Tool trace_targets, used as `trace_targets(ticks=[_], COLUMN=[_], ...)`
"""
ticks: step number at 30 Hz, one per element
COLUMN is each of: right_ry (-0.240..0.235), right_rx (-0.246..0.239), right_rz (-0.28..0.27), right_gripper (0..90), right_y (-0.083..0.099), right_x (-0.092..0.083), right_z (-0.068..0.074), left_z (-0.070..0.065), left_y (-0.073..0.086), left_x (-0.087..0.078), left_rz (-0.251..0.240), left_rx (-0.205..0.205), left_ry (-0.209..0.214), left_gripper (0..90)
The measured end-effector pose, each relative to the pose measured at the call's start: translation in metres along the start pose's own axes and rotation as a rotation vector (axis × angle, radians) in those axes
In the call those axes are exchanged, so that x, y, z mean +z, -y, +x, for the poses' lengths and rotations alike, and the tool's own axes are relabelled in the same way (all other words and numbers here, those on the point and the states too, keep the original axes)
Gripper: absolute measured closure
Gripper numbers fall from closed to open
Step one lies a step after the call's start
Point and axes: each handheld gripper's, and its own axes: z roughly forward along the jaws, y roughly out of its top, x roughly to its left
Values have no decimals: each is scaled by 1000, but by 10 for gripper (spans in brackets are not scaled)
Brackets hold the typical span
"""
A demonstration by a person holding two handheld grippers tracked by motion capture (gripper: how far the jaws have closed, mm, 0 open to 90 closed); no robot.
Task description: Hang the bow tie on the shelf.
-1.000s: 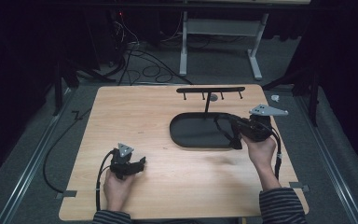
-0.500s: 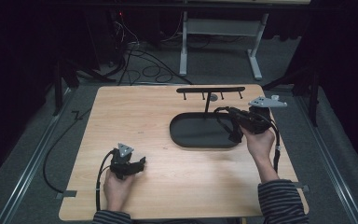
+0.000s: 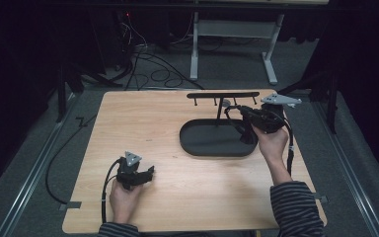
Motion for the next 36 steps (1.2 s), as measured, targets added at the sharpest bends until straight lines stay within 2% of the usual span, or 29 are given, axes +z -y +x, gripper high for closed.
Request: trace_targets(ticks=[20, 25, 36], right_ry=[42, 81, 90], right_rx=[40, 42, 46], right_rz=[5, 16, 31], right_gripper=[872, 869, 810], right_y=[-12, -12, -10], right_x=[23, 30, 35], right_z=[-13, -17, -18], left_z=[0, 0, 0], left_y=[0, 0, 0], left_x=[0, 0, 0], left_rz=[2, 0, -2], left_rx=[0, -1, -2], left_ry=[1, 2, 2], left_gripper=[277, 276, 276])
